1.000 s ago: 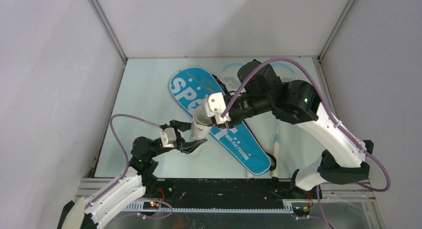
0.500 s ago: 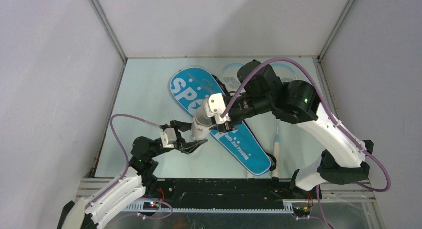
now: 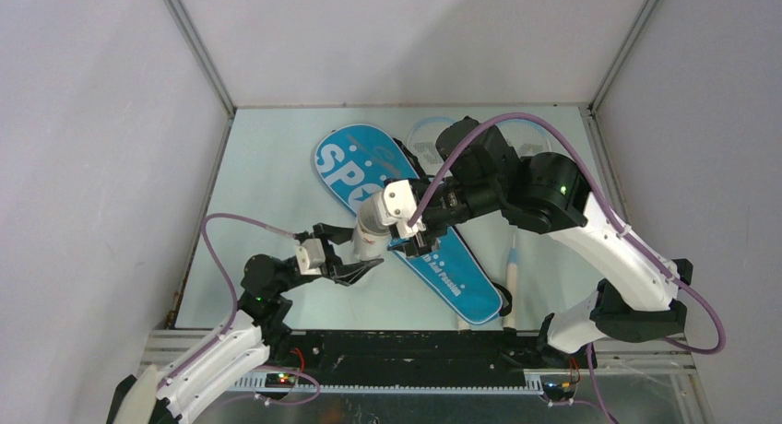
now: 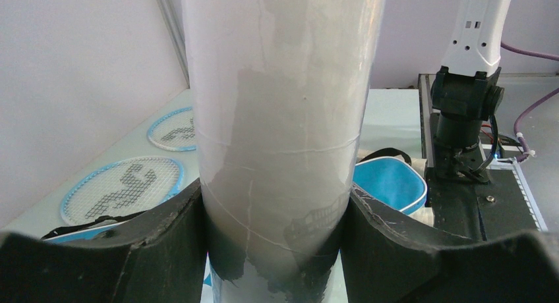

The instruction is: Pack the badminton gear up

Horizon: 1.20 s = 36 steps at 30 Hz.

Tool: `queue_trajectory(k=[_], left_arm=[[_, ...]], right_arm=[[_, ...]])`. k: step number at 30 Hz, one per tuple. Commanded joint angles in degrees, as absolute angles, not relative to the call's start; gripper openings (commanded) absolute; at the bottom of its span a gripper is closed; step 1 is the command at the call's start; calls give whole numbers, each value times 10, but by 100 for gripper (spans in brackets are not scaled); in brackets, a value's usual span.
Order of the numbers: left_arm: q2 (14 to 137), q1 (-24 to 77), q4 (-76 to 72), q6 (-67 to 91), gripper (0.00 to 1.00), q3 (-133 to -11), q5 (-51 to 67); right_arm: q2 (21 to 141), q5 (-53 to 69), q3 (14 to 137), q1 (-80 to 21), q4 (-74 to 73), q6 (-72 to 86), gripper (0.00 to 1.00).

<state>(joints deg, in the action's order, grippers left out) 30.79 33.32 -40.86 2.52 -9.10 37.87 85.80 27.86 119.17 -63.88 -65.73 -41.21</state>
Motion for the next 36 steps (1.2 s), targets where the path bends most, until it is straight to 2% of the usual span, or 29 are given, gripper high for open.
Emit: queue_trajectory(k=[1, 10, 36], left_arm=[[304, 333, -441, 15, 34, -118, 373], [293, 333, -435, 14, 34, -117, 372], [278, 333, -493, 79, 34, -104, 325]], right_arm=[[851, 266, 1188, -647, -630, -417, 62], [861, 266, 1184, -649, -629, -410, 63], [745, 266, 964, -641, -487, -365, 64]])
